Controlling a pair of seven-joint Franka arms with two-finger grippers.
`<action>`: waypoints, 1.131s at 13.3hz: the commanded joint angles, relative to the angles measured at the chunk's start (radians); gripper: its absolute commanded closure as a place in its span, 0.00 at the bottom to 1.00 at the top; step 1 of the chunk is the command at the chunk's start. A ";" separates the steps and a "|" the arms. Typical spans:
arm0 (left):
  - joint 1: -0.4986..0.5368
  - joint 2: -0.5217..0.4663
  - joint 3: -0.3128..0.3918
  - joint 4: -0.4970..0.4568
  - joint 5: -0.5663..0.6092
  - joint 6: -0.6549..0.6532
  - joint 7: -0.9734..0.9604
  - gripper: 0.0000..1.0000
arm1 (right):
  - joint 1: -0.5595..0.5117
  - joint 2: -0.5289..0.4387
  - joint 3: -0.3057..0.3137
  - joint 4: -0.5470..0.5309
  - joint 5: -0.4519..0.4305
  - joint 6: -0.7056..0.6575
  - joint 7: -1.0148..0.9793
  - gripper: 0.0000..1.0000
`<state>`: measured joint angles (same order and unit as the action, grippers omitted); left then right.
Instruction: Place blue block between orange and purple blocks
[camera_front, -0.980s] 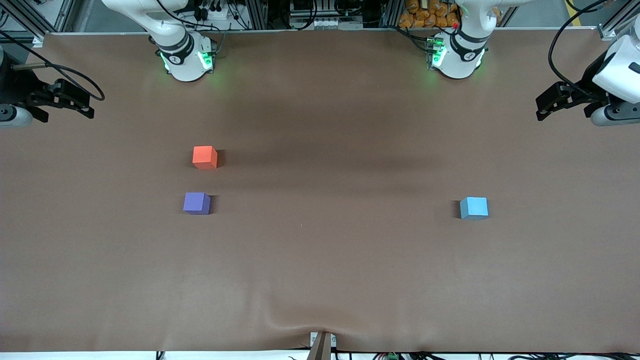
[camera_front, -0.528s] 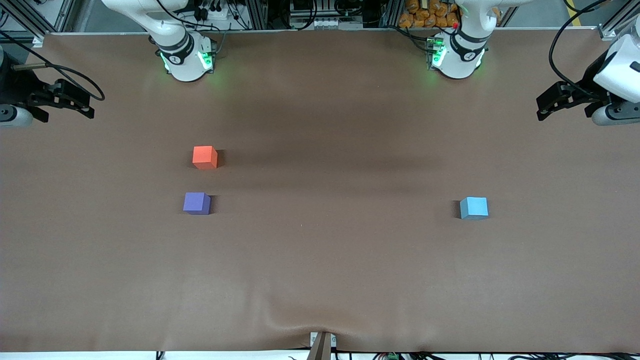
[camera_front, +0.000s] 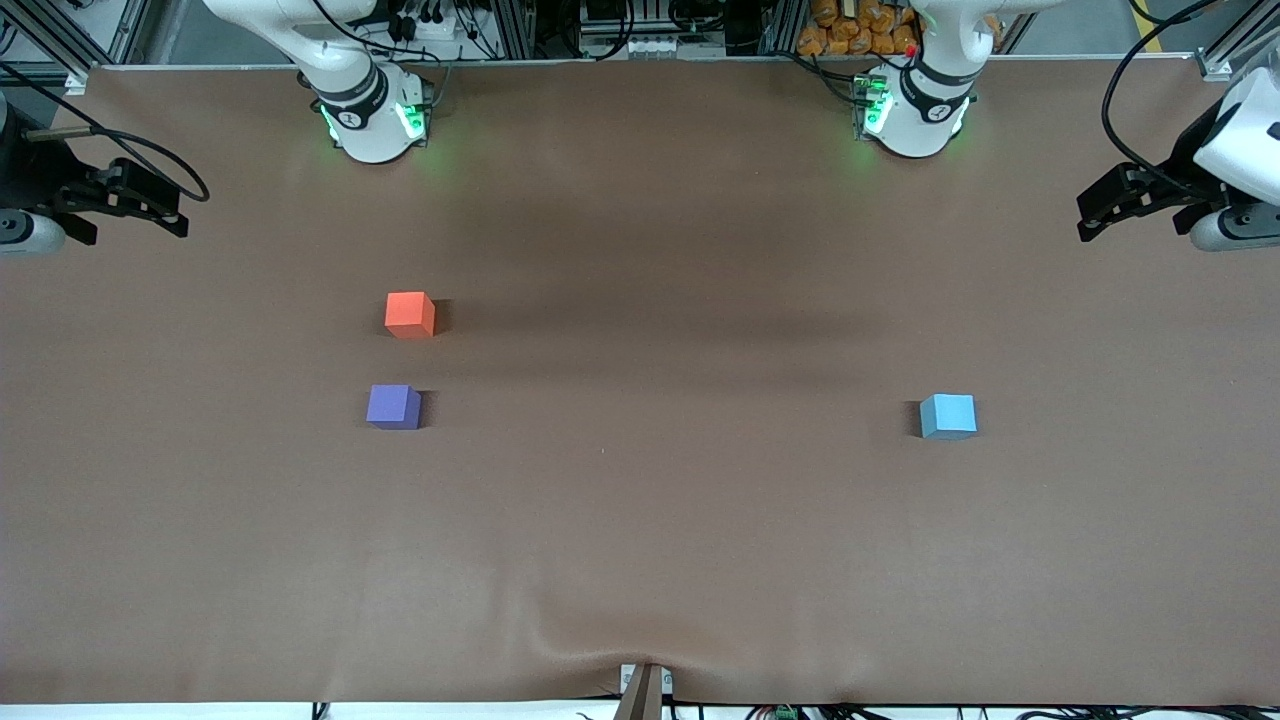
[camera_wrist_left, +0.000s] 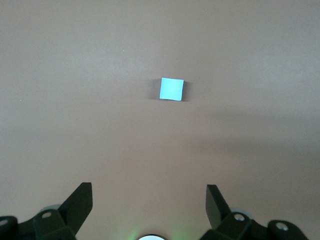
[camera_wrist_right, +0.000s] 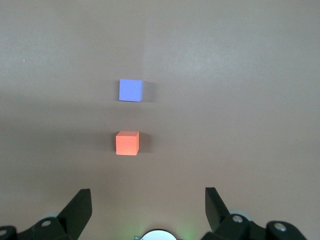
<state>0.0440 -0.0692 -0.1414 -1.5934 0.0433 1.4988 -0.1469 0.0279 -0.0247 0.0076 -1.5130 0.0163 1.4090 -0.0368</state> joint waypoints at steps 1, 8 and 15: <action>0.014 0.006 -0.004 0.027 -0.026 -0.019 0.020 0.00 | -0.010 -0.001 0.005 0.004 0.014 -0.007 0.002 0.00; 0.013 0.011 -0.010 0.029 -0.030 -0.015 0.009 0.00 | -0.008 -0.001 0.006 0.004 0.014 -0.005 0.002 0.00; 0.016 0.012 -0.007 0.027 -0.031 -0.015 0.010 0.00 | -0.010 -0.001 0.005 0.002 0.014 -0.010 0.002 0.00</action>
<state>0.0493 -0.0690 -0.1439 -1.5915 0.0337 1.4988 -0.1469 0.0279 -0.0245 0.0080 -1.5130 0.0167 1.4078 -0.0368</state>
